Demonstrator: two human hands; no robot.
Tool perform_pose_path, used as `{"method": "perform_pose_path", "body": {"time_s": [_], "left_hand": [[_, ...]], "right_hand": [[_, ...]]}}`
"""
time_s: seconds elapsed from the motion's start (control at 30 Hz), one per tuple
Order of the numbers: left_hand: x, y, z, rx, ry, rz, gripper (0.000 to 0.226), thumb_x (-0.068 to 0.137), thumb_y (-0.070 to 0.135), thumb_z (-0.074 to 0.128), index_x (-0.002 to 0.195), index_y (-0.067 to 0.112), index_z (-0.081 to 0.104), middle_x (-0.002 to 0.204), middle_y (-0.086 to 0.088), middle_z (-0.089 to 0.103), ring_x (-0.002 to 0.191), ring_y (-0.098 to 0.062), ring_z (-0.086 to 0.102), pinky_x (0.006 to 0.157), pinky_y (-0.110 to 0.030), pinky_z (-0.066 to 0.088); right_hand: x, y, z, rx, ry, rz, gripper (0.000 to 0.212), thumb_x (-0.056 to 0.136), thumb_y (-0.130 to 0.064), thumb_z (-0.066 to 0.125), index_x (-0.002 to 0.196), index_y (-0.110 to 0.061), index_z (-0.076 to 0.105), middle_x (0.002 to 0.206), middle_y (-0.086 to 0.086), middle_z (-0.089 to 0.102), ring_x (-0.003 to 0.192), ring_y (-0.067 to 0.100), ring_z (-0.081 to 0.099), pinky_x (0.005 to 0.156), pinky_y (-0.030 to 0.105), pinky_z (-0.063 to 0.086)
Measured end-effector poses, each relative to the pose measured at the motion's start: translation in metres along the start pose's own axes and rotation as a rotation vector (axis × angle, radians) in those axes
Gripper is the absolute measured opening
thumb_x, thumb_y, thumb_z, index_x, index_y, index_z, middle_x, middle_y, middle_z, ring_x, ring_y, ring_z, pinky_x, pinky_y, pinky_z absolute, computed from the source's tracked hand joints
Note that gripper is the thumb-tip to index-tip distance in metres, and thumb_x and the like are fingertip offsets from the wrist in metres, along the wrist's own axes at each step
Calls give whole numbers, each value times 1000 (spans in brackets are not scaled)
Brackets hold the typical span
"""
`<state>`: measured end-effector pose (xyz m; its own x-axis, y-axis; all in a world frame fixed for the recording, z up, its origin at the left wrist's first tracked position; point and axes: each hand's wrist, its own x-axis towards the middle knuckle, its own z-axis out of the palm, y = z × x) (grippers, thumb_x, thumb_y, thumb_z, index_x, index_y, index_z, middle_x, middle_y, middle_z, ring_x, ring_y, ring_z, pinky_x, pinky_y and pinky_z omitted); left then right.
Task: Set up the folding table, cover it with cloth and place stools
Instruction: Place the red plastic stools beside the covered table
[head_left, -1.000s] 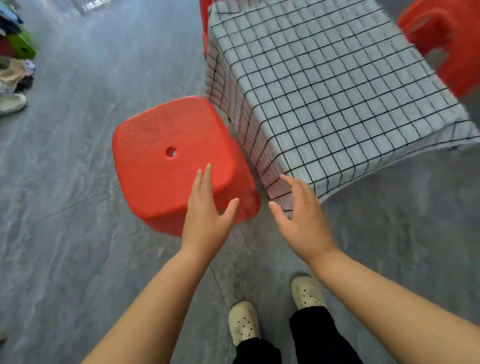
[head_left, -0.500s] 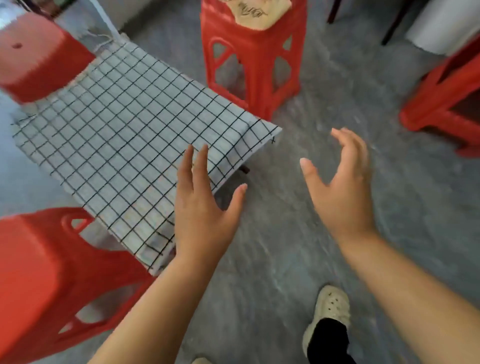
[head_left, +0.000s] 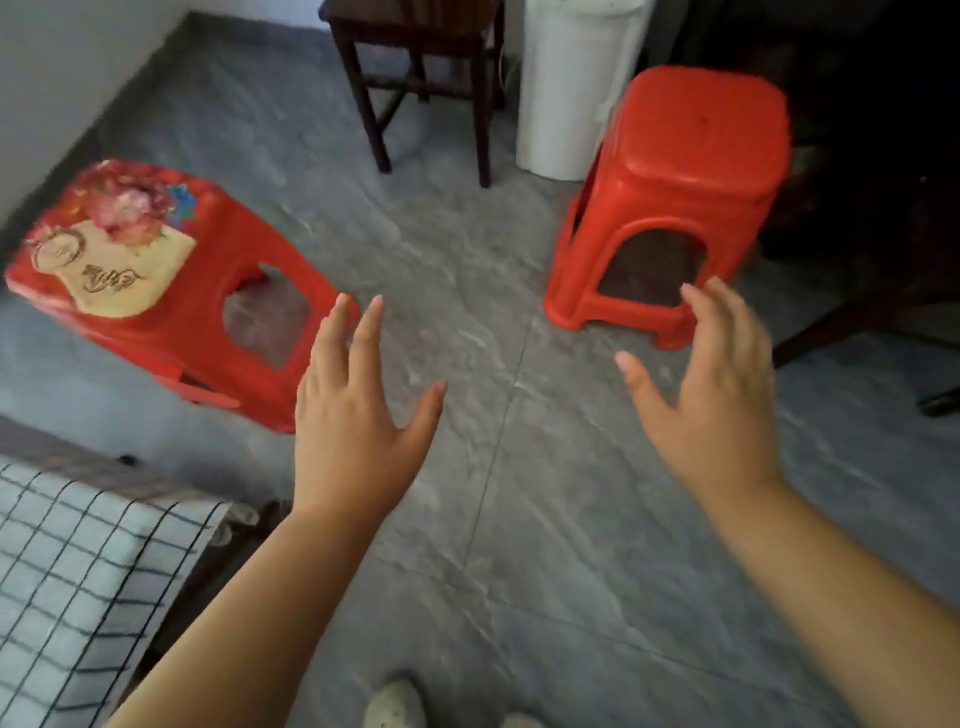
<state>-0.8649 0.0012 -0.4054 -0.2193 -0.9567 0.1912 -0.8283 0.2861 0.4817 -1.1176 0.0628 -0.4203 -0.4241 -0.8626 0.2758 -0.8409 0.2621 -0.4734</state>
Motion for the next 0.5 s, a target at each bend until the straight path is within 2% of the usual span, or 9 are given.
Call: {"method": "perform_pose_path", "body": {"time_s": [0.23, 0.5], "left_hand": [[122, 59, 80, 78, -141, 137, 79, 81, 60, 42, 146, 19, 27, 153, -11, 25, 139, -31, 29, 108, -50, 33], [286, 113, 189, 130, -262, 252, 80, 81, 63, 38, 148, 21, 24, 154, -13, 23, 140, -32, 27, 108, -51, 30]], "right_hand": [[93, 84, 5, -136, -23, 67, 78, 81, -58, 46, 138, -5, 40, 146, 20, 36, 135, 36, 33, 113, 47, 27], [244, 171, 49, -213, -57, 194, 80, 79, -60, 43, 139, -9, 39, 147, 21, 36, 135, 38, 33, 112, 48, 26]]}}
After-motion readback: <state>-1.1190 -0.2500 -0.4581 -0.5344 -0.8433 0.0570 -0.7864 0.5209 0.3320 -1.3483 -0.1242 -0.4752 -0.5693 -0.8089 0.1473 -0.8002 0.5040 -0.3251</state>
